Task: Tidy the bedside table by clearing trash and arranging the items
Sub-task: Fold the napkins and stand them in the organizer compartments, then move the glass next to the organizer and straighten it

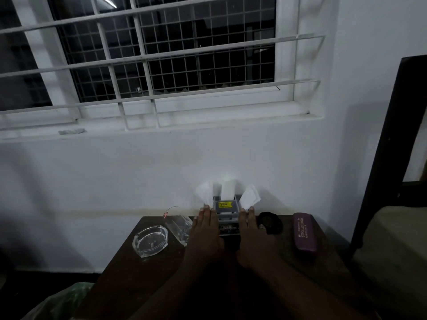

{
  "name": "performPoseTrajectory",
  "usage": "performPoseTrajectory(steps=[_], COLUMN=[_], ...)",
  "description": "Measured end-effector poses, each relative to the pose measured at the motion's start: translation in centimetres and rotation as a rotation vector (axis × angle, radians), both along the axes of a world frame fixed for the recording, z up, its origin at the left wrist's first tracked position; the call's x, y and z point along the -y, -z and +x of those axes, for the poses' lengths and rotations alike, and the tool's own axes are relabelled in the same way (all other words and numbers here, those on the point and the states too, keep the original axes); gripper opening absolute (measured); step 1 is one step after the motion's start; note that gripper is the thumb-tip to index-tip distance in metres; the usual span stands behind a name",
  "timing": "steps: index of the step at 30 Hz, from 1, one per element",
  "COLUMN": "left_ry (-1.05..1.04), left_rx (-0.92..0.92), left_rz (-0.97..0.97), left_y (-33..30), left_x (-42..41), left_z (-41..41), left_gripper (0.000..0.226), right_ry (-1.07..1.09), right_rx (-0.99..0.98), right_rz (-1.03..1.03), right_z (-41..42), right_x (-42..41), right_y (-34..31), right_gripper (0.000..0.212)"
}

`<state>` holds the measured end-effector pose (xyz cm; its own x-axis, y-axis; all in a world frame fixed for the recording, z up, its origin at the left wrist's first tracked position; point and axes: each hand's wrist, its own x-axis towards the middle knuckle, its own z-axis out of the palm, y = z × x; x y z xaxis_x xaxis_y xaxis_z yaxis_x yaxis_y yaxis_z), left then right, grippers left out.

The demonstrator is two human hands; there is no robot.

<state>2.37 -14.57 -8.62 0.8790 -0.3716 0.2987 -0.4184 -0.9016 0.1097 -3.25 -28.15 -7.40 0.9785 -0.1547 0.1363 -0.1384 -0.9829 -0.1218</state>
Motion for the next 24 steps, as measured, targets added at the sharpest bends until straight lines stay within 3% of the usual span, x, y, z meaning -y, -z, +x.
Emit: performPoseTrajectory(steps=[5,12,15,17,20,24], left_ry=[0.001,-0.019,-0.095,-0.200,-0.400,-0.522], left_rx=[-0.030,0.003,0.168,0.240,0.141,-0.058], left_rz=[-0.019,-0.011,-0.201,-0.354,-0.559,-0.625], left_y=[-0.5,-0.5,0.0,0.3,0.9,1.8], left_x=[0.0,-0.8,-3.3,-6.3,-11.0,-14.3], left_z=[1.1,1.2,0.5,-0.1,-0.3,-0.6], left_gripper=[0.070,0.079,0.087,0.093,0.106,0.134], right_ry=[-0.010,-0.010,-0.040,-0.140,-0.305,-0.411], right_rx=[0.051,0.004,0.181,0.327,0.328,0.250], right_rz=[-0.028,0.003,0.165,0.335,0.555,0.415], right_z=[1.1,1.0,0.6,0.7,1.5,4.7], right_x=[-0.3,-0.3,-0.3,-1.3,-4.0,-8.5], right_y=[0.3,-0.8,-1.9,-2.5,-2.5,-2.7], right_gripper=[0.095,0.097,0.090,0.069,0.049,0.055])
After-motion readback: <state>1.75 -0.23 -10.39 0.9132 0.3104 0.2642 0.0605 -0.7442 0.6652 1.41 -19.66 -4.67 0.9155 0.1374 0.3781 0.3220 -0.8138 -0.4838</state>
